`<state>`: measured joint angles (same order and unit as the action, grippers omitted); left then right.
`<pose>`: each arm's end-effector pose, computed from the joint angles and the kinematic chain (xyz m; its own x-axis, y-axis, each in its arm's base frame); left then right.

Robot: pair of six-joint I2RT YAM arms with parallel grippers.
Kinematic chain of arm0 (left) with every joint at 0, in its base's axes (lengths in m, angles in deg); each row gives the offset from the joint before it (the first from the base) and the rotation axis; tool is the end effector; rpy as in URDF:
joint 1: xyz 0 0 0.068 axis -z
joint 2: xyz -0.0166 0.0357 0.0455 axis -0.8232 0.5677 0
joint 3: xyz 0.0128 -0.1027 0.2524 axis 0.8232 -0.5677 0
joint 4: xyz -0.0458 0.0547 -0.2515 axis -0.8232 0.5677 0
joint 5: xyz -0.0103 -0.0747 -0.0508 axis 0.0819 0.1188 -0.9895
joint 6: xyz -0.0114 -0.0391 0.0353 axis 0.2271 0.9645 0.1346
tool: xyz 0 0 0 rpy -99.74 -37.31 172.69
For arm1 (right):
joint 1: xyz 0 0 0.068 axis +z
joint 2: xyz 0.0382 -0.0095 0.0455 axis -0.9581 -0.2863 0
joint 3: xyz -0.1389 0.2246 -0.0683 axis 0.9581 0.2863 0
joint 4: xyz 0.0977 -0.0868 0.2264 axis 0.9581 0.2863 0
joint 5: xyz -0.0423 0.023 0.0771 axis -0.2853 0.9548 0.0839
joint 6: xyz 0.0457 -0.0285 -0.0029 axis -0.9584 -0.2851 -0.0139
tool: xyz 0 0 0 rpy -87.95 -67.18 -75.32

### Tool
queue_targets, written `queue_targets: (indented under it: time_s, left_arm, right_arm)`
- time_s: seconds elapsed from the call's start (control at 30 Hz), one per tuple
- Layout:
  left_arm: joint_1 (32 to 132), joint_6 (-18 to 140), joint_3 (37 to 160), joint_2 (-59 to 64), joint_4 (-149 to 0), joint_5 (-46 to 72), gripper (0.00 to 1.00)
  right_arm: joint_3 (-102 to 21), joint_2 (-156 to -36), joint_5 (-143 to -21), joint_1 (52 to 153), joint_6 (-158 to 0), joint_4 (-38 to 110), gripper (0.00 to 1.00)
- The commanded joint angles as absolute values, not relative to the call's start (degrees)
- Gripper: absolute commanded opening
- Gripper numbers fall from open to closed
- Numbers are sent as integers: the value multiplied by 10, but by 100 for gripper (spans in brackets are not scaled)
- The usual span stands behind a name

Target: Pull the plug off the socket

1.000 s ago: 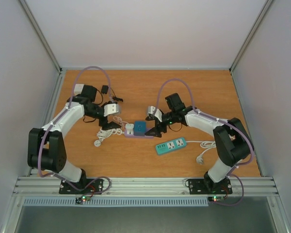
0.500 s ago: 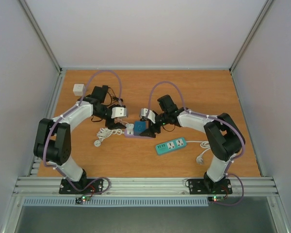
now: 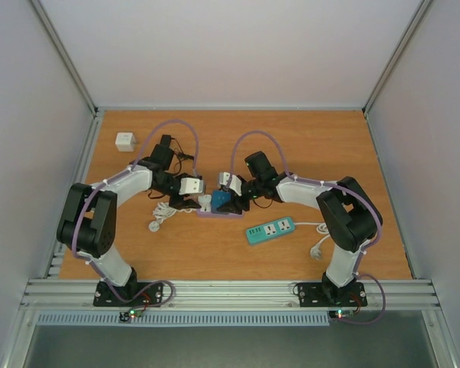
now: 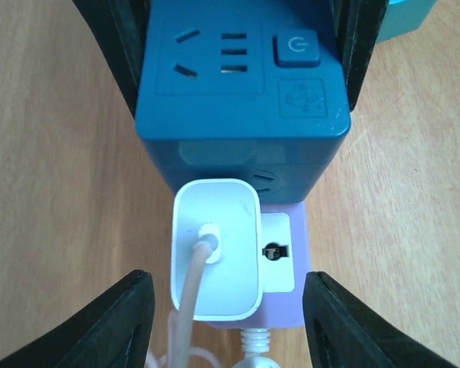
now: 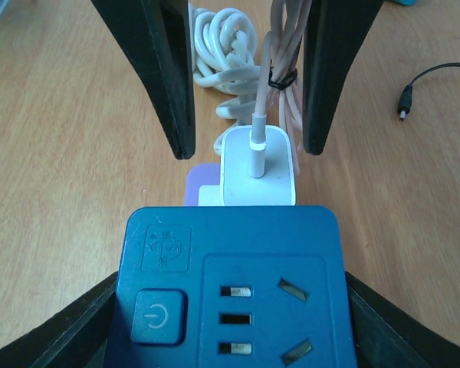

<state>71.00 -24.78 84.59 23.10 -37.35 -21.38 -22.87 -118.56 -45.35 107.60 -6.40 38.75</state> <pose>0.2898 -0.1059 0.1769 0.1221 0.7017 -0.7019 0.9921 -0.0667 0.1059 0.2848 0.2236 0.1616 0.4513 -0.4873 -0.7476 -0.8924 -0.2470 -0.3777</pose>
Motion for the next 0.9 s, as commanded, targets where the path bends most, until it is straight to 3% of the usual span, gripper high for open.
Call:
queue_targets:
  time_s: [0.0,0.3,0.53,0.87]
  left_arm:
    - [718,-250,827,237,-417,-220,53]
    - [743,-208,791,220,-475,-214,39]
    - [743,-173,789,210,-488,-229,24]
    - [743,-162,825,195,-425,-297,18]
  right_arm:
    - [-215,-1187,-461,1082,-54,361,60]
    - [-191,-1177,-464,1082,-50,361,47]
    - [-183,-1171,-465,1083,-44,368,37]
    - [-182,-1175,-471,1083,-36,389,29]
